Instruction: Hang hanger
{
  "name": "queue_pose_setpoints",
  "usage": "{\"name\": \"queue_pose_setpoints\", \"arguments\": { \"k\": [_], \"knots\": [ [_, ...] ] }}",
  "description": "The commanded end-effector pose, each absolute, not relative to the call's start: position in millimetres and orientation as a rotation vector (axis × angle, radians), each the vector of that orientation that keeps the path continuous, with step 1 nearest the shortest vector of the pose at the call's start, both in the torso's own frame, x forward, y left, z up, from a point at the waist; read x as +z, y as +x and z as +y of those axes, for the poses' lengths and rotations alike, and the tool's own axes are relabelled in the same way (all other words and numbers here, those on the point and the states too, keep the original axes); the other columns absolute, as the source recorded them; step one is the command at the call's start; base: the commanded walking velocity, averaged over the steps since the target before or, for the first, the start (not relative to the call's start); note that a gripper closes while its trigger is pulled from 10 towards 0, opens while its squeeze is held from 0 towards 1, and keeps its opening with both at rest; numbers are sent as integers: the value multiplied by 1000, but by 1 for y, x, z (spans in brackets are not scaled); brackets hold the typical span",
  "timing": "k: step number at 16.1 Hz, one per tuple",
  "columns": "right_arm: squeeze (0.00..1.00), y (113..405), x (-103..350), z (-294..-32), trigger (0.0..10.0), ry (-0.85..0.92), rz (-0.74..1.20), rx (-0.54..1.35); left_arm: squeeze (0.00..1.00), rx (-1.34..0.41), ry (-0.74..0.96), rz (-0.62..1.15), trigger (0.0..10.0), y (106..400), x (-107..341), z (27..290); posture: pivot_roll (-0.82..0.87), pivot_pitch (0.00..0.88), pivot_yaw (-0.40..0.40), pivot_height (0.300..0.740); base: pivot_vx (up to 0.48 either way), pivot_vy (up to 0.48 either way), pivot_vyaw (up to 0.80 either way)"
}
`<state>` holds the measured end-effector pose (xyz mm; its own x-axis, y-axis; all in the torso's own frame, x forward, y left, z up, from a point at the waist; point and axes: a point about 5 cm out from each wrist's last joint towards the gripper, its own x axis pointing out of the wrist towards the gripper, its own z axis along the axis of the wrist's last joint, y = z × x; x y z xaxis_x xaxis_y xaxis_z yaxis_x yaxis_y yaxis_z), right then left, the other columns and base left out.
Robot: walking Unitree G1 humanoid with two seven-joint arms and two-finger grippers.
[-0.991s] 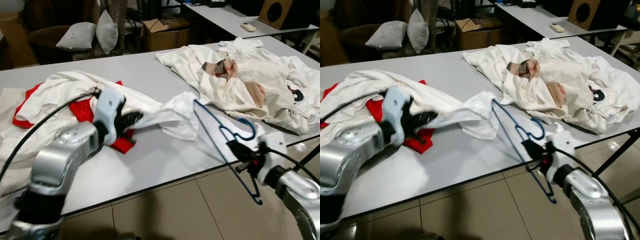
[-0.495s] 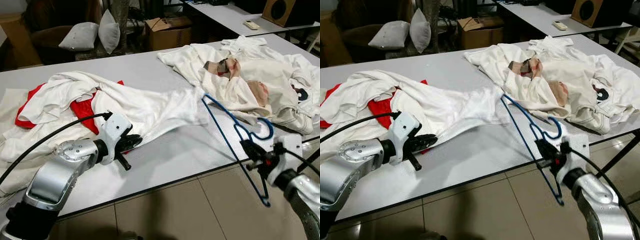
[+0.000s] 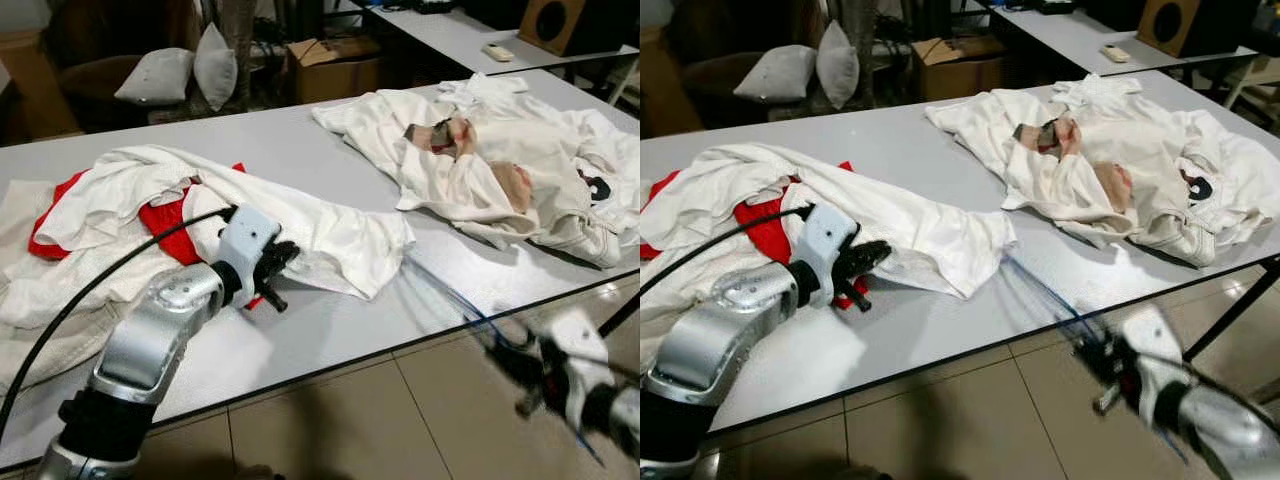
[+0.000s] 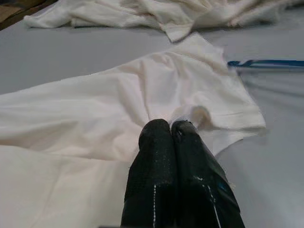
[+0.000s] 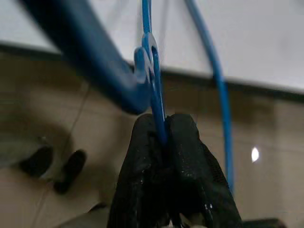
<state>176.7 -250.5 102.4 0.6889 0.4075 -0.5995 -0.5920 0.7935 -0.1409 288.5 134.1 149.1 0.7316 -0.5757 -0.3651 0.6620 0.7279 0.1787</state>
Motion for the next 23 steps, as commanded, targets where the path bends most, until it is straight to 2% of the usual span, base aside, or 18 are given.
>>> {"name": "queue_pose_setpoints", "arguments": {
  "k": [1, 2, 3, 5, 6, 8, 11, 12, 19, 23],
  "knots": [
    [0, 173, 100, -252, 10000, -318, 625, 592, 0, -693, 340, 306, 0, 288, 146, 136, -3, 0, 58, 740, 0, 0, 0],
    [0, 173, 106, -254, 10000, -324, 607, 600, 0, -706, 384, 329, 0, 285, 141, 138, -6, 0, 58, 740, 0, 0, 0],
    [0, 173, 116, -257, 10000, -331, 570, 612, 0, -726, 456, 364, 902, 280, 133, 143, -5, 0, 55, 740, 0, 0, 0],
    [0, 175, 129, -256, 10000, -305, 511, 633, 0, -722, 496, 377, 4980, 278, 130, 148, -4, 0, 53, 740, 0, 0, 0],
    [0, 174, 135, -250, 10000, -267, 478, 687, 1000, -736, 391, 323, 10000, 279, 138, 143, -6, 0, 47, 740, 0, 0, 0],
    [0, 173, 135, -245, 10000, -252, 469, 709, 1000, -780, 380, 288, 10000, 277, 143, 139, -4, 0, 41, 740, 0, 0, 0],
    [0, 180, 132, -240, 10000, -226, 431, 685, 1000, -832, 578, 276, 10000, 273, 135, 144, -6, 0, 35, 740, 0, 0, 0],
    [0, 182, 130, -237, 10000, -208, 422, 686, 0, -843, 624, 289, 10000, 273, 131, 145, -6, 0, 33, 740, 0, 0, 0],
    [0, 182, 126, -229, 10000, -189, 418, 704, 0, -885, 622, 257, 10000, 275, 127, 142, -10, 0, 30, 740, 0, 0, 0],
    [0, 183, 123, -228, 10000, -187, 424, 718, 0, -926, 549, 278, 10000, 273, 123, 140, -6, 0, 30, 740, 0, 0, 0]
  ]
}}
